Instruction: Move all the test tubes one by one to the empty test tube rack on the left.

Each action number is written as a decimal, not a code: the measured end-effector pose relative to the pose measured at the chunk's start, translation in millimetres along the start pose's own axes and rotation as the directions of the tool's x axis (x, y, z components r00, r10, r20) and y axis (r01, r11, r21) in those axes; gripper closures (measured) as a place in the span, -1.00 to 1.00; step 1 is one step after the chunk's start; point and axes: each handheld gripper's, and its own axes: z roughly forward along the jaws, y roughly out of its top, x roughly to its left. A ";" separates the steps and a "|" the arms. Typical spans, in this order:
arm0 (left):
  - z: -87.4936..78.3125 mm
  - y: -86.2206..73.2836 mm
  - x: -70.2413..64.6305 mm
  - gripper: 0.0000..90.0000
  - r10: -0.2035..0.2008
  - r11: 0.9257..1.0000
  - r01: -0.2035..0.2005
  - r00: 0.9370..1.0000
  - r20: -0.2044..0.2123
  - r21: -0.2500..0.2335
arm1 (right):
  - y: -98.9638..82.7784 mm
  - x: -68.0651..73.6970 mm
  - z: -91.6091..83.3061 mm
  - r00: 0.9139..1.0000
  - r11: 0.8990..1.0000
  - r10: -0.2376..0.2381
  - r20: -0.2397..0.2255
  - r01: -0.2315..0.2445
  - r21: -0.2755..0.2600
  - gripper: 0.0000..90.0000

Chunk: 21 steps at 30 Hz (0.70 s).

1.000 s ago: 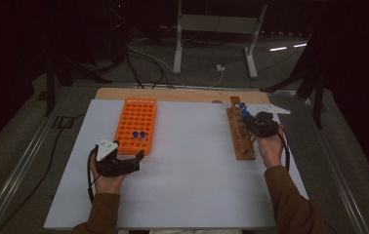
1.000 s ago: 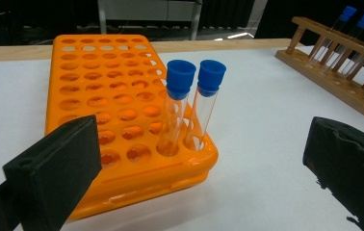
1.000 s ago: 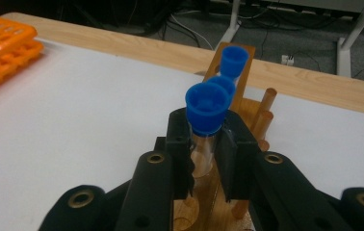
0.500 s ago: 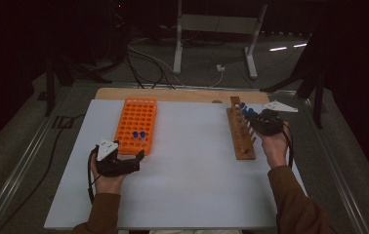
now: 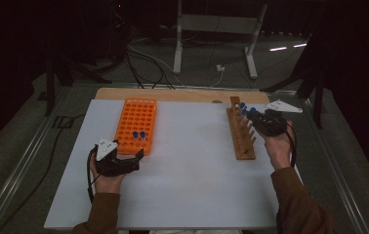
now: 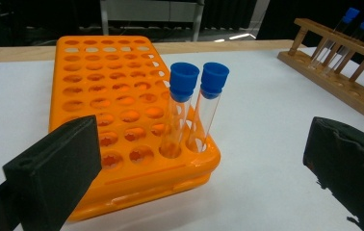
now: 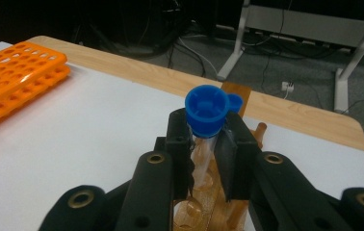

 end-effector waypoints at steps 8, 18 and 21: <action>-0.3 2.4 -4.0 -0.98 0.014 1.000 -0.014 1.000 0.007 -0.003 | 3.5 6.4 -7.0 1.000 1.000 -0.014 -0.025 0.013 -0.014 0.71; -0.8 4.4 -7.4 -0.98 0.032 0.999 -0.032 0.999 0.012 -0.005 | 2.8 24.5 -3.6 0.996 0.999 -0.047 -0.081 0.047 -0.001 0.71; -0.1 5.4 -10.1 -0.98 0.042 0.999 -0.042 0.999 0.015 -0.007 | 2.8 30.1 -1.7 0.994 0.999 -0.047 -0.103 0.048 0.005 0.71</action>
